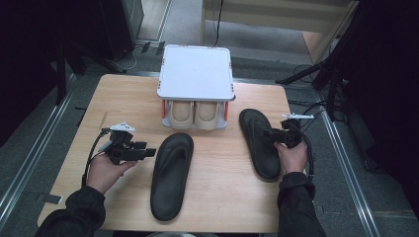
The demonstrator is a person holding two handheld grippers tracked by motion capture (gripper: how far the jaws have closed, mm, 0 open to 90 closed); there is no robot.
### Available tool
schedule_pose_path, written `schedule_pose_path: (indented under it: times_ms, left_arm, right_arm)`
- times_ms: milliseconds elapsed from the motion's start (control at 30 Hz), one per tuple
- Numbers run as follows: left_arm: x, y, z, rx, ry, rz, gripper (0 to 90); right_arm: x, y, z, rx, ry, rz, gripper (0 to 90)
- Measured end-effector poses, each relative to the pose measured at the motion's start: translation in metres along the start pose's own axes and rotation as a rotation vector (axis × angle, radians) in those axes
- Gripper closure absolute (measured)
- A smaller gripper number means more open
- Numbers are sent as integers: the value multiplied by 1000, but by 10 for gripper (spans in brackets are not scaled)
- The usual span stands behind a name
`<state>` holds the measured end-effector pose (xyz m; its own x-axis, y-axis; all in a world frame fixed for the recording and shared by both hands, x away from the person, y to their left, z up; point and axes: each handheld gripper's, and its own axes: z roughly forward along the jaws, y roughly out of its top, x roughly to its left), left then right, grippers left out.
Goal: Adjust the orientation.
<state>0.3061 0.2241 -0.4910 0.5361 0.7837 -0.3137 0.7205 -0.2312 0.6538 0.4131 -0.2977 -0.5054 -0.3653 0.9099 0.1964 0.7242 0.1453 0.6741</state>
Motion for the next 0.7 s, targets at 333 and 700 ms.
schedule_pose_path:
  times_ms: [333,700]
  left_arm:
    - [0,0,0,1,0,-3,448]
    - [1,0,0,-1,0,-10,448]
  right_arm:
    - [-3,-1,-1,3,-10,26,715]
    - [0,1,-3,8,-7,29,738]
